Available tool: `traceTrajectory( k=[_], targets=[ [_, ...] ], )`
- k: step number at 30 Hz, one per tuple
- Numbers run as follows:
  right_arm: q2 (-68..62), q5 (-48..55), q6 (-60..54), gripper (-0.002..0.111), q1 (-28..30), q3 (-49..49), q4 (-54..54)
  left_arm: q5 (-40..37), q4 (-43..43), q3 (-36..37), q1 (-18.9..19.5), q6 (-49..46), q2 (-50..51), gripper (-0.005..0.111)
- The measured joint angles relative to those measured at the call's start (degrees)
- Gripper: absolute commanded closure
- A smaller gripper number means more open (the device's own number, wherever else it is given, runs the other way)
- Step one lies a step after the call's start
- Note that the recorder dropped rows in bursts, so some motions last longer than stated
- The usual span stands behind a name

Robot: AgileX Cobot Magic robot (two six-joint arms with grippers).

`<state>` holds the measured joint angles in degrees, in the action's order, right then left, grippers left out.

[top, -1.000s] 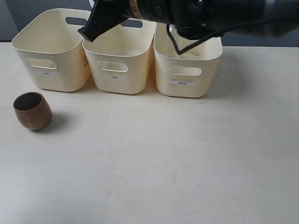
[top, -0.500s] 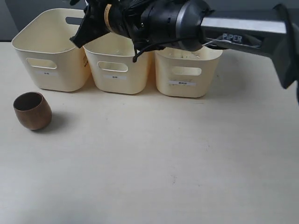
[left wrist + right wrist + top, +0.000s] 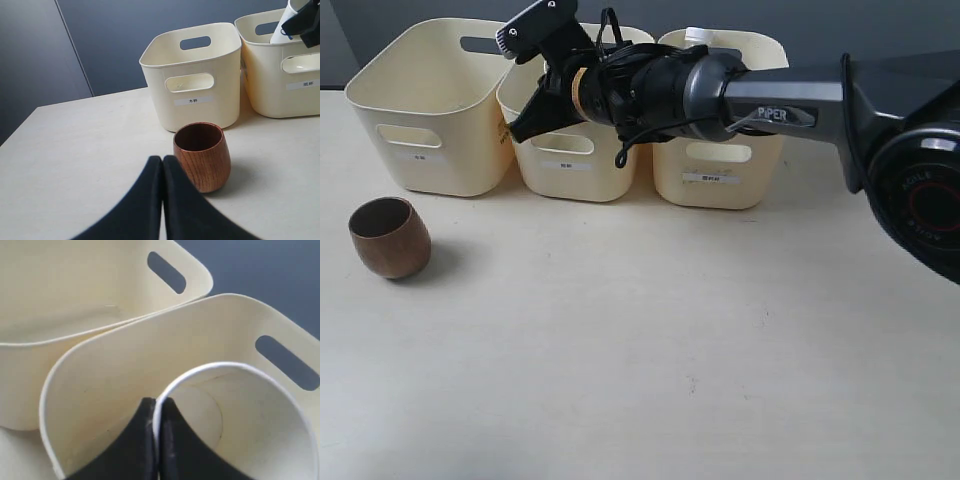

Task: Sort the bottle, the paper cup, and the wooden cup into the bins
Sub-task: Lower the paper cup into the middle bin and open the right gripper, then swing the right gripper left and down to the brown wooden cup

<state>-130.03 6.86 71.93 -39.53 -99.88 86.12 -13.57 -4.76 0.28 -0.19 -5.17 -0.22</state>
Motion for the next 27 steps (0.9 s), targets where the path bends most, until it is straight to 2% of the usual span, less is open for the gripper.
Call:
traceTrajectory(
  k=[6, 8, 10, 22, 27],
  targets=[
    [-0.97, 0.31, 0.0, 0.107, 0.0, -0.35, -0.4, 0.0, 0.0, 0.0, 0.0, 0.0, 0.0, 0.107],
    [-1.11, 0.42, 0.0, 0.087, 0.0, -0.59, -0.55, 0.0, 0.0, 0.0, 0.0, 0.0, 0.0, 0.107],
    [-1.11, 0.64, 0.0, 0.071, 0.0, -0.57, -0.77, 0.0, 0.0, 0.0, 0.0, 0.0, 0.0, 0.107],
    [-0.86, 2.56, 0.33, 0.073, 0.0, -0.71, -2.31, 0.0, 0.0, 0.0, 0.0, 0.0, 0.0, 0.107],
    [3.27, -1.68, 0.1, 0.072, -0.69, -0.59, -5.37, 0.0, 0.0, 0.0, 0.0, 0.0, 0.0, 0.107]
  ],
)
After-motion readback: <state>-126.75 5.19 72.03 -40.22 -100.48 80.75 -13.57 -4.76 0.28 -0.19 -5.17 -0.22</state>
